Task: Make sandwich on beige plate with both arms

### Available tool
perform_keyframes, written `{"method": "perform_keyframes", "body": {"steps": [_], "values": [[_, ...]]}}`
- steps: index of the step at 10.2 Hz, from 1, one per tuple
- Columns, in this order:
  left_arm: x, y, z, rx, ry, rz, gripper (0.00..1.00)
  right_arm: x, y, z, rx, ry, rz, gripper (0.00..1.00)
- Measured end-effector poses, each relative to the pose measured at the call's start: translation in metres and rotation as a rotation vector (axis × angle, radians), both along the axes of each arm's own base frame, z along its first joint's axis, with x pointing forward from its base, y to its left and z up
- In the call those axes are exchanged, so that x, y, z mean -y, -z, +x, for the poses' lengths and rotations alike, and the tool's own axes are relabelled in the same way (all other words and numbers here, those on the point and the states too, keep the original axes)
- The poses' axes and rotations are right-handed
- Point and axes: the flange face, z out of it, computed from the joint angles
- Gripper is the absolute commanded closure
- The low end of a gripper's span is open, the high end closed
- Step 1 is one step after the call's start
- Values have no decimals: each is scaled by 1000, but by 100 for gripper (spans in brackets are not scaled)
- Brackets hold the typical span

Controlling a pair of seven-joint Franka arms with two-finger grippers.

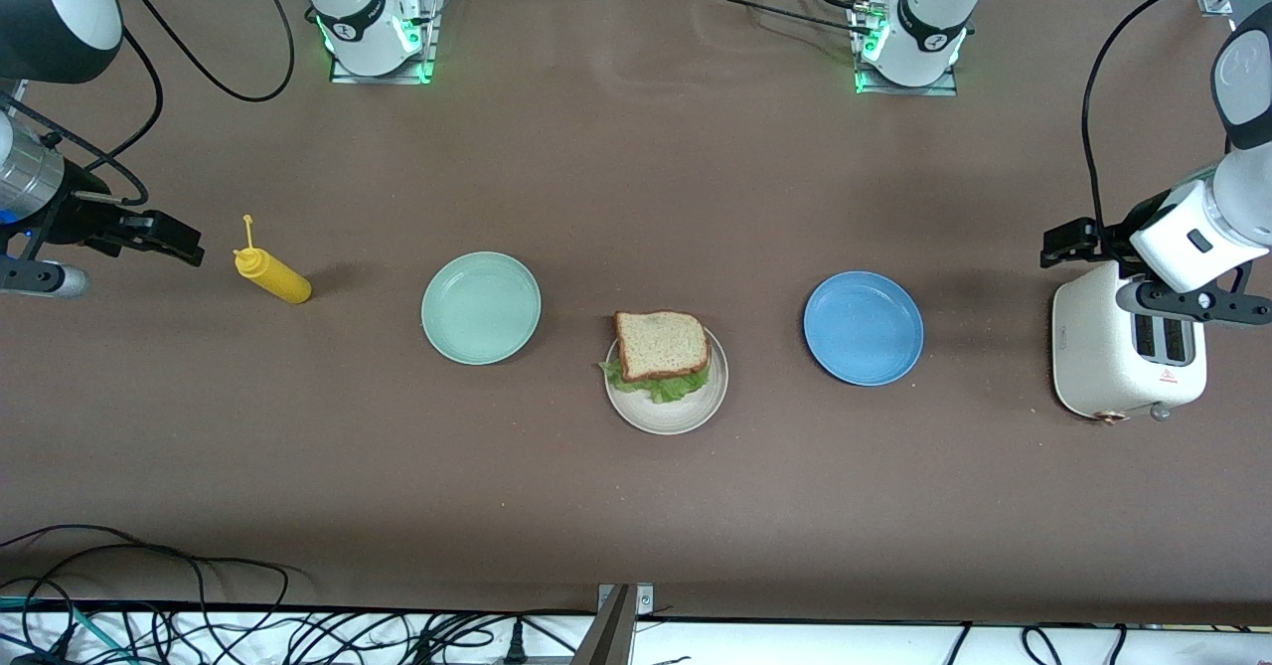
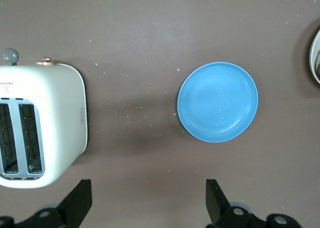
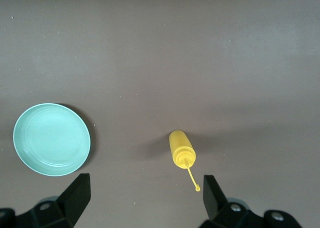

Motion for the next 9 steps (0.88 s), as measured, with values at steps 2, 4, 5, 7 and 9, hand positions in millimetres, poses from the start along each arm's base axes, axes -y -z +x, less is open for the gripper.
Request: {"method": "perform_keyframes", "body": {"steps": [2, 4, 5, 7, 9], "values": [[9, -4, -9, -52, 14, 1, 0, 0, 0, 0, -2, 1, 0, 0], [16, -25, -16, -81, 10, 4, 0, -2, 0, 0, 2, 4, 14, 0], [18, -38, -19, -88, -6, 7, 0, -3, 1, 1, 3, 5, 26, 0], [23, -50, -20, -83, -52, 17, 0, -4, 1, 2, 8, 8, 34, 0], [24, -51, -20, -80, -68, 20, 0, -4, -1, 4, 28, 8, 37, 0]]}}
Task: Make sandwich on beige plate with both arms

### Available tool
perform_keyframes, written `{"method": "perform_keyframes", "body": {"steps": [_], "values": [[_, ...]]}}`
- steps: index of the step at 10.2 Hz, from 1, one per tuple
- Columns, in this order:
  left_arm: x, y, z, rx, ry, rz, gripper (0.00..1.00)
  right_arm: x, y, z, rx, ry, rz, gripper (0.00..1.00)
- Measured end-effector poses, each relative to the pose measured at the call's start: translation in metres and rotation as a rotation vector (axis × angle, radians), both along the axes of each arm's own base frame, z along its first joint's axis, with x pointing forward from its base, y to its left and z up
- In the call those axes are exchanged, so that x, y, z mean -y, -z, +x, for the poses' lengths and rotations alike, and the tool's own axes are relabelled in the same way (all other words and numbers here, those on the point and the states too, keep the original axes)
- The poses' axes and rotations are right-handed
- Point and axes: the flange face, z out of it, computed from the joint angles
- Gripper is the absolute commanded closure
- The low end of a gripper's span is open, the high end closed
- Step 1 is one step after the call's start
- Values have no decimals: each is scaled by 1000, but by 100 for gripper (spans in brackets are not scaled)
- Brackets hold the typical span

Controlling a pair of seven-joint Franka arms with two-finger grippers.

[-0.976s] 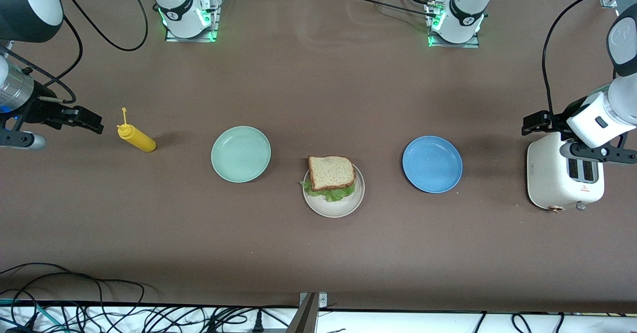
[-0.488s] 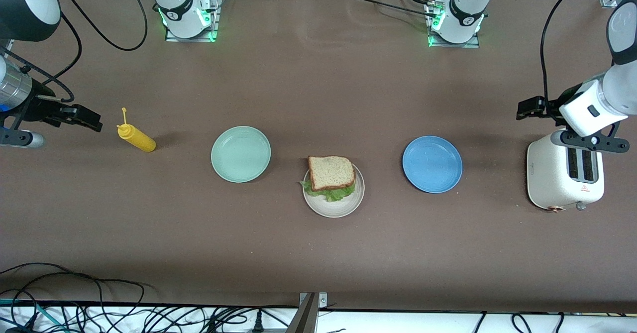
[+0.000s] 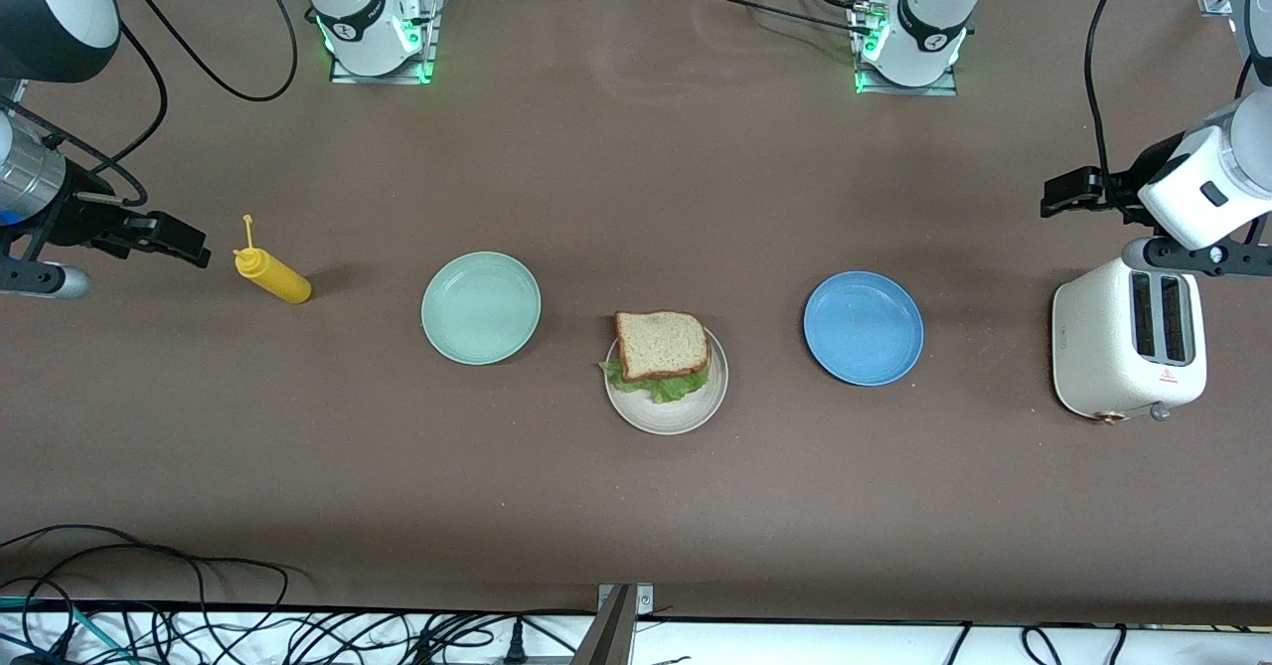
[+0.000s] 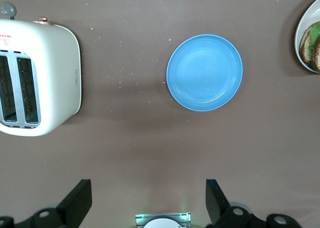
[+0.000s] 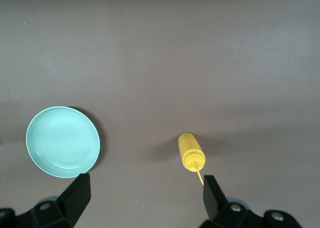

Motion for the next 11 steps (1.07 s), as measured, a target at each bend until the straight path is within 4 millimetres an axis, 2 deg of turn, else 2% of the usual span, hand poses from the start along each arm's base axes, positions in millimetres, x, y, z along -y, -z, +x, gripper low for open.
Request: {"method": "perform_keyframes", "body": {"steps": [4, 11], "values": [[6, -20, 1, 35, 7, -1, 0, -2, -2, 4, 35, -1, 8, 0], [10, -22, 1, 40, 14, -1, 0, -6, -3, 4, 39, -4, 17, 0]]}}
